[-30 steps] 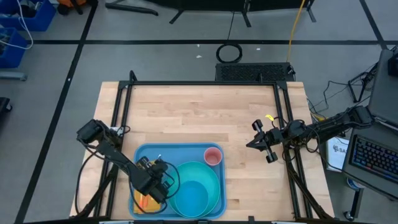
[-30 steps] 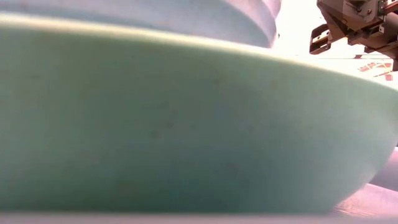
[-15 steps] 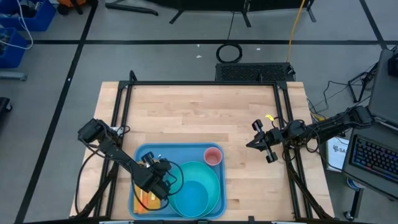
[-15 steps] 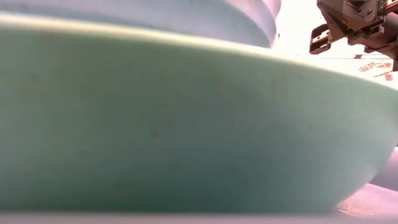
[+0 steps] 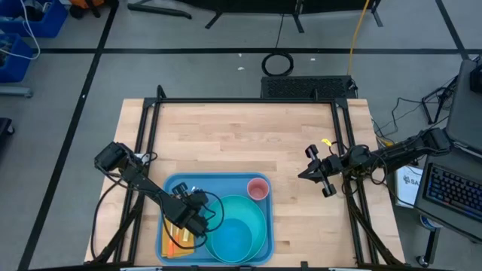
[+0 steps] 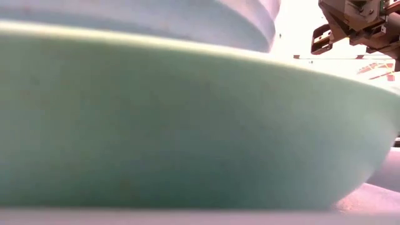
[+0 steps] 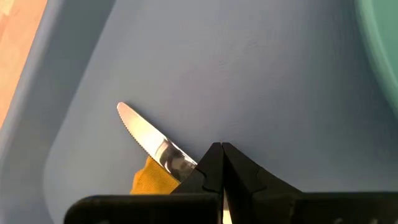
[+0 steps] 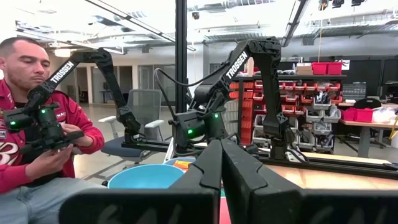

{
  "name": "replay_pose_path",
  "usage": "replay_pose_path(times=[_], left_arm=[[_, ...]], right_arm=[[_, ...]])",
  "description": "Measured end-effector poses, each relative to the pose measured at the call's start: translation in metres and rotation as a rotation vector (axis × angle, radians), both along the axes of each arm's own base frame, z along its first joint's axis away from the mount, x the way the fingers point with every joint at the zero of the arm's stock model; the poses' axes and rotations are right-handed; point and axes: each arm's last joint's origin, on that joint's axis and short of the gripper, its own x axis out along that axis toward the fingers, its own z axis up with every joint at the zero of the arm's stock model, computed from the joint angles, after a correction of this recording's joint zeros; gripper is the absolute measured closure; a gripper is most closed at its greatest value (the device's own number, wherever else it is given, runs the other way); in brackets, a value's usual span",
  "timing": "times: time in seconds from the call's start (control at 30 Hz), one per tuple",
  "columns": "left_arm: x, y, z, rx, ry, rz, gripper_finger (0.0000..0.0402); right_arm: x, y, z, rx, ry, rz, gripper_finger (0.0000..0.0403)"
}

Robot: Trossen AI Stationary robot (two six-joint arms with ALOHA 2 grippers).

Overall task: Set up tray
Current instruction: Put the light yellow table knife to the right of the orange spoon on the yellow table napkin

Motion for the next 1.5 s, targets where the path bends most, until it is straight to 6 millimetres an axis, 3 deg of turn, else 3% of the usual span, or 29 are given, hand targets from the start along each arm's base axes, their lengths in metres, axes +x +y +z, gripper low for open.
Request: replay_pose_path(times=[1.5], left_arm=[[-0.006,0.012,0.003,0.003,0.116,0.233,0.0401]], right_arm=[[0.0,0.0,0.0,0.0,0.0,0.0,0.0403]])
